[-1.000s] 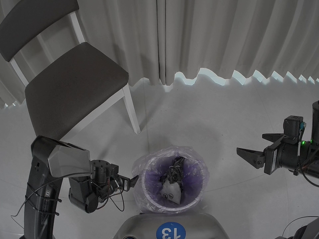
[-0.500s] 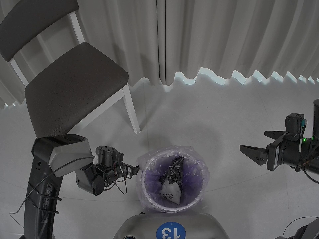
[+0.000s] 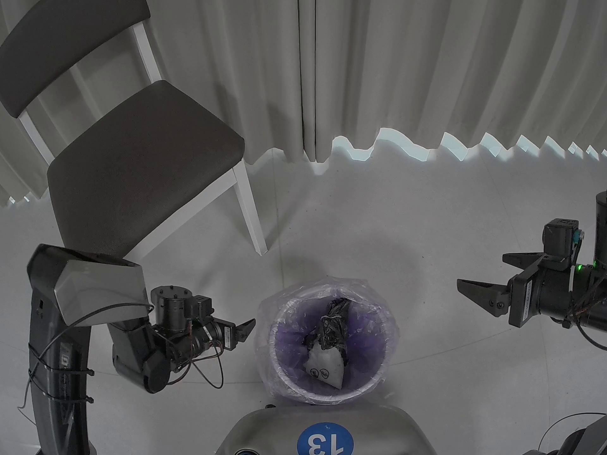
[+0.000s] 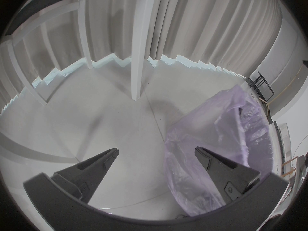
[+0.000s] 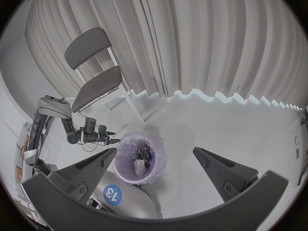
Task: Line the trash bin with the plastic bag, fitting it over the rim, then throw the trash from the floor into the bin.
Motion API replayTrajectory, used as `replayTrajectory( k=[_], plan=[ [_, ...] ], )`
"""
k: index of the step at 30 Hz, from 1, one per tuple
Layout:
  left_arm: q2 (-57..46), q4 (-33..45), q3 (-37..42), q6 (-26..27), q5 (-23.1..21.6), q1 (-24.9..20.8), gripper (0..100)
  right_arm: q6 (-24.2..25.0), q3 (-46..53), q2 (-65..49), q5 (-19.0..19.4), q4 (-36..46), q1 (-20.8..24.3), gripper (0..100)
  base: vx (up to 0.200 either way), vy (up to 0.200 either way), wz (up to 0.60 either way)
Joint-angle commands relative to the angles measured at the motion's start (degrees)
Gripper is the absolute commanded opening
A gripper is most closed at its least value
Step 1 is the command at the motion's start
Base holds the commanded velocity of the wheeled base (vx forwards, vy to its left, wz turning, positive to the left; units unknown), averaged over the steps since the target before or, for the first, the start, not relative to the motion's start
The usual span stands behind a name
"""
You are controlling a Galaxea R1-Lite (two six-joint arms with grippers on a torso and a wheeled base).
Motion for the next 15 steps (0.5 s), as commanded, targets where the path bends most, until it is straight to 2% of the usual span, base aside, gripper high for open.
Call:
replayTrajectory(
  k=[1,3,8,12,15],
  plan=[
    [-8.6,-10.0,12.6,0.4,-0.5,0.1,100,0.5,0.7,-0.2,-0.2,-0.1,-0.4,100,-0.2,0.0,0.0],
    [-13.4,-13.6,18.2,0.4,-0.5,-1.2,100,1.0,1.0,-0.2,-0.3,-0.1,-0.4,100,-0.2,0.0,0.0],
    [-19.5,-15.6,22.6,-0.3,-0.4,-1.7,100,3.0,1.0,-0.8,-0.7,-0.1,-0.4,100,-0.2,0.0,0.0],
    [-21.0,-16.2,23.1,0.3,0.6,-2.4,100,3.4,1.0,-1.7,-0.8,0.1,-0.9,100,0.0,0.0,0.0],
    [-23.2,-16.3,22.2,0.5,2.4,-3.6,100,3.4,0.0,-1.6,-0.8,-0.1,-3.2,100,0.0,0.0,0.0]
  ],
)
